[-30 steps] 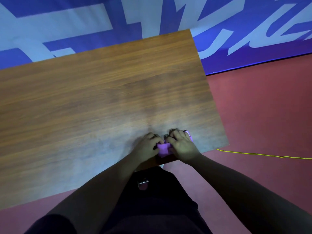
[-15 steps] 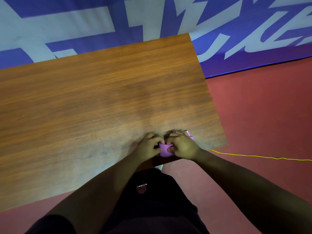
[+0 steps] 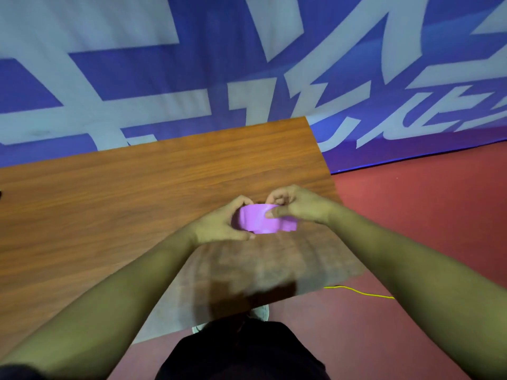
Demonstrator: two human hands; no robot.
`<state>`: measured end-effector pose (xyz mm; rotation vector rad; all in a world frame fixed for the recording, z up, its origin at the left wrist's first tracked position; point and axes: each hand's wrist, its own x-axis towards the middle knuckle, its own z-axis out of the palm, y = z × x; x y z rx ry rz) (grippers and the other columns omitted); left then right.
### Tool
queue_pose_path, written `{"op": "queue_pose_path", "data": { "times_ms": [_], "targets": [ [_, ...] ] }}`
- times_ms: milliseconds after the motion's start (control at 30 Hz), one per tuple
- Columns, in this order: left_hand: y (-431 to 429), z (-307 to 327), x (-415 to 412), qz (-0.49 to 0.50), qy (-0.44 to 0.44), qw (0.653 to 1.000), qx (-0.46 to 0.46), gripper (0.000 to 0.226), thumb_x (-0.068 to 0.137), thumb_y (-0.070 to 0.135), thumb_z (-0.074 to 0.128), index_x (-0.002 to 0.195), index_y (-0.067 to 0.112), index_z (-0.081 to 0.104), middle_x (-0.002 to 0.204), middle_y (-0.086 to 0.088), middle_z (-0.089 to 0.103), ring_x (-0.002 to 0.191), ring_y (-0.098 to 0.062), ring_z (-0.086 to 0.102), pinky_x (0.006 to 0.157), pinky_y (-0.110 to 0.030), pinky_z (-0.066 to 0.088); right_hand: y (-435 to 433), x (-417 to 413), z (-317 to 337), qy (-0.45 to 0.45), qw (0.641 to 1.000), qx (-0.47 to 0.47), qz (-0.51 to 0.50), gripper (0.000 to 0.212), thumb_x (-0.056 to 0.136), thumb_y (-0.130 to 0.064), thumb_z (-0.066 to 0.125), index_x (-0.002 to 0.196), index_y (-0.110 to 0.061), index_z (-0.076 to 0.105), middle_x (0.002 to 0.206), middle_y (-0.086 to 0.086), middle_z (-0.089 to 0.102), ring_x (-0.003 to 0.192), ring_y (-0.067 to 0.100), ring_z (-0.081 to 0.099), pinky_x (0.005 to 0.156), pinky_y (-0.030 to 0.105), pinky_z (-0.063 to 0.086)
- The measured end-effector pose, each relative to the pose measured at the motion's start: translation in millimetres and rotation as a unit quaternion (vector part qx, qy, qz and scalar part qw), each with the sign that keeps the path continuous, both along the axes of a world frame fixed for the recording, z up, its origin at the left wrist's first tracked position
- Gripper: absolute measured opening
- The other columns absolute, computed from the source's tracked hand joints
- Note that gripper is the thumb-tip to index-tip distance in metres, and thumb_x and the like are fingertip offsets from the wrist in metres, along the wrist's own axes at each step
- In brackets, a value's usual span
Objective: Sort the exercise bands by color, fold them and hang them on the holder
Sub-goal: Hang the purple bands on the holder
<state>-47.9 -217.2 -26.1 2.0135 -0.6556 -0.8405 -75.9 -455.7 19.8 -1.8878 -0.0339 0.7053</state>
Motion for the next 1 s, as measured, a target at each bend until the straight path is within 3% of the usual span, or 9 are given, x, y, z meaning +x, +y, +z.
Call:
{"op": "queue_pose_path", "data": {
  "times_ms": [133, 300, 400, 500, 600, 733, 800, 900, 1000],
  "targets": [
    [19.0, 51.5, 19.6, 0.021, -0.036, 0.998, -0.046, 0.053, 0.076, 0.027, 0.082, 0.116, 0.030, 0.047, 0.114, 0.012, 0.057, 0.102, -0.003, 0.053, 0.091, -0.022, 0.042, 15.1, 24.7, 32.0, -0.005, 0.998, 0.061, -0.032, 0.013, 0.086, -0.001, 0.069, 0.084, -0.014, 0.066, 0.076, 0.004, 0.062, 0.069, 0.011, 0.053, 0.064, 0.024, 0.043],
    [41.4, 104.2, 24.8, 0.064, -0.095, 0.991, -0.069, 0.073, 0.074, 0.032, 0.084, 0.131, 0.031, 0.039, 0.129, 0.018, 0.048, 0.118, -0.005, 0.051, 0.101, -0.026, 0.043, 36.9, 49.1, 61.5, 0.009, 0.993, 0.110, -0.041, 0.013, 0.088, 0.000, 0.064, 0.096, -0.010, 0.068, 0.085, 0.008, 0.068, 0.076, 0.015, 0.061, 0.075, 0.029, 0.049],
    [54.9, 134.4, 30.3, 0.083, -0.091, 0.988, -0.093, 0.056, 0.079, 0.025, 0.080, 0.124, 0.030, 0.046, 0.117, 0.012, 0.058, 0.102, -0.025, 0.065, 0.086, -0.041, 0.054, 56.2, 58.7, 79.7, 0.004, 0.990, 0.134, -0.041, 0.021, 0.089, 0.001, 0.062, 0.104, -0.014, 0.065, 0.085, 0.008, 0.070, 0.081, 0.019, 0.062, 0.081, 0.034, 0.048],
    [71.6, 166.5, 40.9, 0.116, -0.134, 0.980, -0.088, 0.040, 0.078, 0.034, 0.077, 0.112, 0.033, 0.056, 0.104, 0.013, 0.063, 0.091, -0.014, 0.063, 0.081, -0.035, 0.052, 80.9, 65.3, 101.9, -0.021, 0.985, 0.164, -0.041, 0.025, 0.086, -0.003, 0.065, 0.110, -0.010, 0.064, 0.096, 0.015, 0.068, 0.090, 0.024, 0.062, 0.088, 0.039, 0.046],
    [91.1, 202.0, 53.7, 0.147, -0.149, 0.973, -0.103, 0.040, 0.073, 0.046, 0.073, 0.107, 0.030, 0.058, 0.098, 0.011, 0.065, 0.088, -0.015, 0.062, 0.083, -0.035, 0.053, 108.6, 72.6, 130.5, -0.049, 0.981, 0.183, -0.037, 0.041, 0.081, -0.015, 0.066, 0.120, -0.005, 0.060, 0.101, 0.013, 0.062, 0.090, 0.021, 0.056, 0.083, 0.029, 0.044],
    [115.6, 250.4, 69.4, 0.177, -0.168, 0.960, -0.136, 0.042, 0.071, 0.046, 0.075, 0.104, 0.024, 0.060, 0.097, 0.001, 0.067, 0.089, -0.018, 0.064, 0.083, -0.038, 0.054, 148.7, 80.5, 172.4, -0.117, 0.967, 0.224, -0.017, 0.060, 0.082, -0.019, 0.071, 0.137, -0.015, 0.048, 0.116, 0.008, 0.062, 0.104, 0.014, 0.060, 0.093, 0.028, 0.050],
    [127.0, 273.7, 76.0, 0.185, -0.187, 0.956, -0.132, 0.045, 0.069, 0.047, 0.074, 0.104, 0.024, 0.061, 0.094, 0.004, 0.067, 0.086, -0.013, 0.063, 0.083, -0.039, 0.054, 171.0, 83.3, 192.6, -0.175, 0.961, 0.212, -0.009, 0.062, 0.082, -0.011, 0.075, 0.136, -0.017, 0.045, 0.110, 0.006, 0.066, 0.097, 0.014, 0.063, 0.093, 0.031, 0.050],
    [144.3, 306.9, 84.1, 0.200, -0.232, 0.944, -0.123, 0.042, 0.069, 0.049, 0.073, 0.102, 0.026, 0.062, 0.098, 0.000, 0.068, 0.093, -0.022, 0.064, 0.089, -0.045, 0.052, 197.6, 90.5, 222.3, -0.258, 0.947, 0.188, -0.042, 0.050, 0.080, -0.007, 0.077, 0.121, -0.020, 0.050, 0.094, 0.001, 0.067, 0.077, 0.010, 0.059, 0.079, 0.025, 0.049],
    [161.7, 335.1, 88.0, 0.222, -0.266, 0.929, -0.132, 0.042, 0.069, 0.052, 0.072, 0.100, 0.026, 0.063, 0.098, -0.006, 0.067, 0.088, -0.028, 0.060, 0.088, -0.047, 0.050, 211.6, 99.3, 250.3, -0.330, 0.926, 0.171, -0.062, 0.036, 0.085, -0.009, 0.070, 0.114, -0.021, 0.053, 0.085, -0.002, 0.064, 0.071, 0.009, 0.055, 0.077, 0.025, 0.047]
  ]
}}
